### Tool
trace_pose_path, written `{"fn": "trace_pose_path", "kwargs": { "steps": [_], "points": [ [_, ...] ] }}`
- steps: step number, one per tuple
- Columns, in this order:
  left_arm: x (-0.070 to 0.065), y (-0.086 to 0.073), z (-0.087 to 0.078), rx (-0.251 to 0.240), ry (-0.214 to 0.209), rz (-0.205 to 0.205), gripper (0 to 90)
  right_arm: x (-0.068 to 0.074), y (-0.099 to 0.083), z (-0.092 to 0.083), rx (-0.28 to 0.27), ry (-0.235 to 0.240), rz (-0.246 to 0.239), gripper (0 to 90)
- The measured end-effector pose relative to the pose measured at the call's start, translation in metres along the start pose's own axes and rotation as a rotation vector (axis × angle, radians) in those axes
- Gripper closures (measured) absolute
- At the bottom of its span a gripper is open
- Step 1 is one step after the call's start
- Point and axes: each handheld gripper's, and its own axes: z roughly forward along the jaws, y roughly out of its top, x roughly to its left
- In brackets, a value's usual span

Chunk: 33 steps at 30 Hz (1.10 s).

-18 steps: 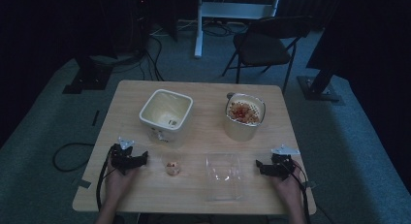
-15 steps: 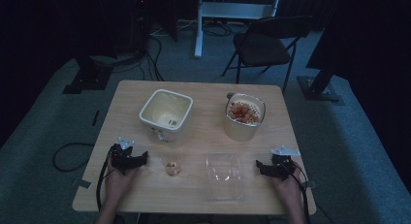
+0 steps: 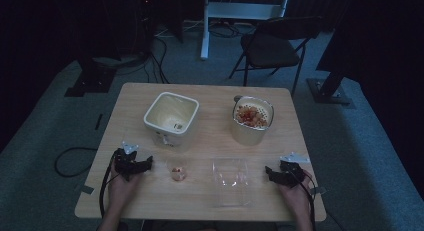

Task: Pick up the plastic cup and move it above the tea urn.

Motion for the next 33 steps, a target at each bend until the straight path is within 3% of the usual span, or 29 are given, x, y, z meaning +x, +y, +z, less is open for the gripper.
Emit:
{"fn": "trace_pose_path", "kwargs": {
  "steps": [4, 8, 12, 18, 22, 28, 33],
  "points": [
    [0.0, 0.0, 0.0, 0.0, 0.0, 0.0, 17.4, 0.0, -0.001, -0.003, 0.006, 0.004, 0.0, 35.6],
    [0.0, 0.0, 0.0, 0.0, 0.001, -0.001, 17.4, 0.006, 0.002, -0.014, -0.012, 0.017, -0.001, 35.8],
    [0.0, 0.0, 0.0, 0.001, 0.001, -0.001, 17.3, 0.022, 0.004, -0.032, -0.05, 0.031, -0.033, 35.9],
    [0.0, 0.0, 0.0, 0.0, 0.001, -0.001, 17.3, 0.057, 0.004, -0.065, -0.09, 0.066, -0.131, 37.1],
    [0.0, 0.0, 0.0, 0.001, 0.001, -0.001, 17.3, 0.069, 0.005, -0.079, -0.106, 0.1, -0.156, 39.8],
    [0.0, 0.0, 0.0, 0.001, 0.001, -0.001, 17.4, 0.095, -0.001, -0.089, -0.09, 0.149, -0.208, 42.0],
    [0.0, 0.0, 0.0, 0.0, 0.001, -0.001, 17.3, 0.104, -0.007, -0.086, -0.044, 0.194, -0.229, 43.8]
  ]
}}
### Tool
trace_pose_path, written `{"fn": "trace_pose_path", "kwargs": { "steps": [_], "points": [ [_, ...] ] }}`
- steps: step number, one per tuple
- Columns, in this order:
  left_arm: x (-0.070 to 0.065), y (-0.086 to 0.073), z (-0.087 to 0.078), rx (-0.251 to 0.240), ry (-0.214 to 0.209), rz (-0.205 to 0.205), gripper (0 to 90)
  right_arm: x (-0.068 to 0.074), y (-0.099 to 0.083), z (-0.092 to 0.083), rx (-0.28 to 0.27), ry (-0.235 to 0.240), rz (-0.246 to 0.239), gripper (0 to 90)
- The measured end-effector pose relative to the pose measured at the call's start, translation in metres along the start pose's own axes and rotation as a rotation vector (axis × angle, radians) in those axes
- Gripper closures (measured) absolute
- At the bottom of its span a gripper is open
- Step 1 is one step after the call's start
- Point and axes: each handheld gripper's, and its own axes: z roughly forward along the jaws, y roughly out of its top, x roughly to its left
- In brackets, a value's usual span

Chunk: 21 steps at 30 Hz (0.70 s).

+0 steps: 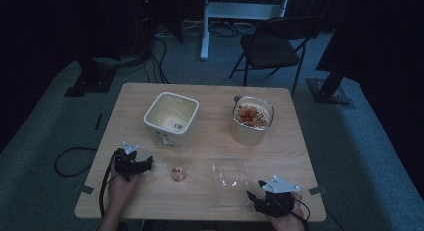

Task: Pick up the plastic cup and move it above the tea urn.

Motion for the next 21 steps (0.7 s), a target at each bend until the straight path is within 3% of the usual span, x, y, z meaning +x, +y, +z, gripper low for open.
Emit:
{"fn": "trace_pose_path", "kwargs": {
  "steps": [3, 7, 9, 12, 13, 14, 15, 16, 21],
  "points": [
    [0.0, 0.0, 0.0, 0.0, 0.0, 0.0, 17.3, 0.004, -0.001, 0.006, 0.017, 0.036, -0.002, 51.2],
    [0.0, 0.0, 0.0, 0.0, 0.0, 0.0, 17.4, 0.002, 0.004, 0.017, 0.03, 0.048, 0.0, 78.6],
    [0.0, 0.0, 0.0, 0.0, 0.0, 0.0, 17.4, -0.003, 0.01, 0.023, 0.023, 0.035, 0.009, 80.3],
    [0.0, 0.0, 0.0, 0.0, 0.0, 0.0, 17.3, -0.007, 0.018, 0.03, 0.018, 0.015, -0.003, 80.7],
    [0.0, 0.0, 0.0, 0.0, 0.0, 0.0, 17.4, -0.008, 0.025, 0.038, 0.023, -0.025, -0.023, 76.8],
    [0.0, 0.0, 0.0, 0.0, 0.0, 0.0, 17.3, -0.008, 0.025, 0.038, 0.023, -0.025, -0.023, 76.8],
    [0.0, 0.0, 0.0, 0.0, 0.0, 0.0, 17.4, -0.01, 0.029, 0.043, 0.036, -0.024, -0.023, 63.1],
    [0.0, 0.0, 0.0, 0.0, 0.0, 0.0, 17.3, -0.01, 0.031, 0.043, 0.045, -0.013, -0.021, 60.4],
    [0.0, 0.0, 0.0, 0.0, 0.0, 0.0, 17.3, -0.009, 0.026, 0.035, 0.067, -0.012, 0.015, 58.2]
  ]
}}
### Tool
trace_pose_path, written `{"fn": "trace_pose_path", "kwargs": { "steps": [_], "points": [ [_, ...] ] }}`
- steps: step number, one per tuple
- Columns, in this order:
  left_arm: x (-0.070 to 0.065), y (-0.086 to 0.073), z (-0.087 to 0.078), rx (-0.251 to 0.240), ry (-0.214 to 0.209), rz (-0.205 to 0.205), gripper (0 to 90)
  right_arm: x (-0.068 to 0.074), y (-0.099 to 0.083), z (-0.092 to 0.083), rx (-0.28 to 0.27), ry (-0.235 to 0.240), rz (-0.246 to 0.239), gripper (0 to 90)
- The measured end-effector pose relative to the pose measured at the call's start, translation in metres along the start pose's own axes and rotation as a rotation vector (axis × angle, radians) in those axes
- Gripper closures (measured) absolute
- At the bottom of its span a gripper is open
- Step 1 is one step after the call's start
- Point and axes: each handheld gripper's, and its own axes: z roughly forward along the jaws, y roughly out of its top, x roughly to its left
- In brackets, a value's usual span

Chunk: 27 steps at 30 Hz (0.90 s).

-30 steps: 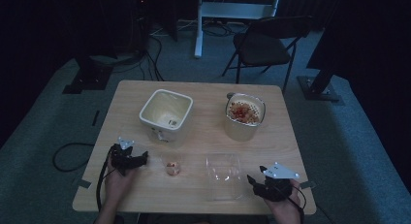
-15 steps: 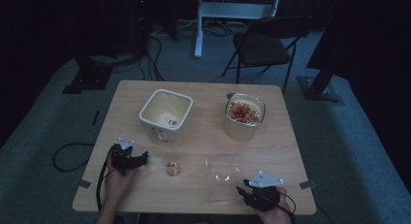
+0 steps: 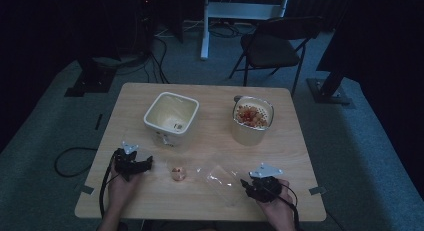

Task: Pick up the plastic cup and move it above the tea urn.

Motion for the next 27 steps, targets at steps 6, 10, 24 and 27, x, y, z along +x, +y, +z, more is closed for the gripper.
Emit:
{"fn": "trace_pose_path", "kwargs": {
  "steps": [6, 10, 24, 27],
  "points": [
    [0.0, 0.0, 0.0, 0.0, 0.0, 0.0, 17.3, -0.012, -0.005, 0.004, 0.02, 0.051, 0.061, 74.1],
    [0.0, 0.0, 0.0, 0.0, 0.0, 0.0, 17.3, -0.014, 0.0, 0.003, -0.034, 0.047, 0.069, 81.1],
    [0.0, 0.0, 0.0, 0.0, 0.0, 0.0, 17.4, -0.024, 0.04, -0.023, -0.206, 0.011, 0.089, 86.2],
    [0.0, 0.0, 0.0, 0.0, 0.0, 0.0, 17.4, -0.025, 0.048, -0.027, -0.234, 0.01, 0.086, 86.8]
  ]
}}
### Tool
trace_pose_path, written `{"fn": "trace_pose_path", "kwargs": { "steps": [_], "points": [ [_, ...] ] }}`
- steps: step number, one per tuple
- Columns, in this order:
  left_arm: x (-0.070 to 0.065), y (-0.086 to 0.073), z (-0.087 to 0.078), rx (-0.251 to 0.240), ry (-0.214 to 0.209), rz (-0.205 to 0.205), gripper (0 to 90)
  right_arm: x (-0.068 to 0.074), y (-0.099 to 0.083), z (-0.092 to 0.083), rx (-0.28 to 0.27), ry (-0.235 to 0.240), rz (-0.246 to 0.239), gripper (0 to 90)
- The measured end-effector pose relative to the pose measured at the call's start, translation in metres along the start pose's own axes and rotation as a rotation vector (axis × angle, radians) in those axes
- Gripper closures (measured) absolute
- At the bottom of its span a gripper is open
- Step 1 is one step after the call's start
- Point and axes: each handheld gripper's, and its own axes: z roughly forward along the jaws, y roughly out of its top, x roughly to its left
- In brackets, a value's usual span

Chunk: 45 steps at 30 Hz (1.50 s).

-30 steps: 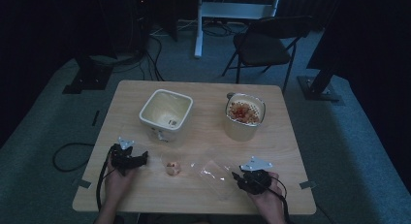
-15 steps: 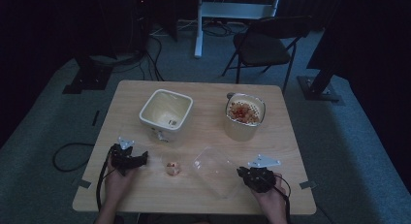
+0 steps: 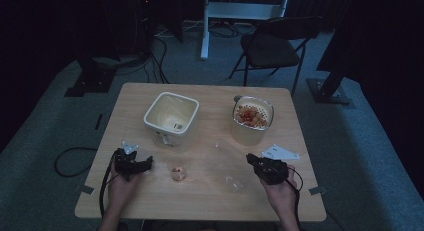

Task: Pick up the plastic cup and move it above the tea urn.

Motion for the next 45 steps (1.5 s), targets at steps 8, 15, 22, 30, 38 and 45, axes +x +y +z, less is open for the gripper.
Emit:
{"fn": "trace_pose_path", "kwargs": {
  "steps": [8, 15, 22, 30, 38, 45],
  "points": [
    [0.0, 0.0, 0.0, 0.0, 0.0, 0.0, 17.4, 0.0, 0.028, -0.003, -0.069, -0.004, -0.006, 87.6],
    [0.0, 0.0, 0.0, 0.0, 0.0, 0.0, 17.3, 0.001, 0.058, -0.008, -0.125, -0.003, -0.028, 87.7],
    [0.0, 0.0, 0.0, -0.002, 0.0, -0.001, 17.4, 0.005, 0.09, -0.011, -0.177, 0.007, -0.037, 87.7],
    [0.0, 0.0, 0.0, 0.0, 0.0, -0.003, 17.4, 0.012, 0.126, -0.018, -0.235, 0.014, -0.077, 87.8],
    [0.0, 0.0, 0.0, 0.001, -0.001, 0.001, 17.4, 0.03, 0.157, 0.004, -0.256, 0.051, -0.103, 87.7],
    [0.0, 0.0, 0.0, -0.001, -0.001, -0.002, 17.4, 0.046, 0.176, 0.035, -0.232, 0.066, -0.113, 87.7]
  ]
}}
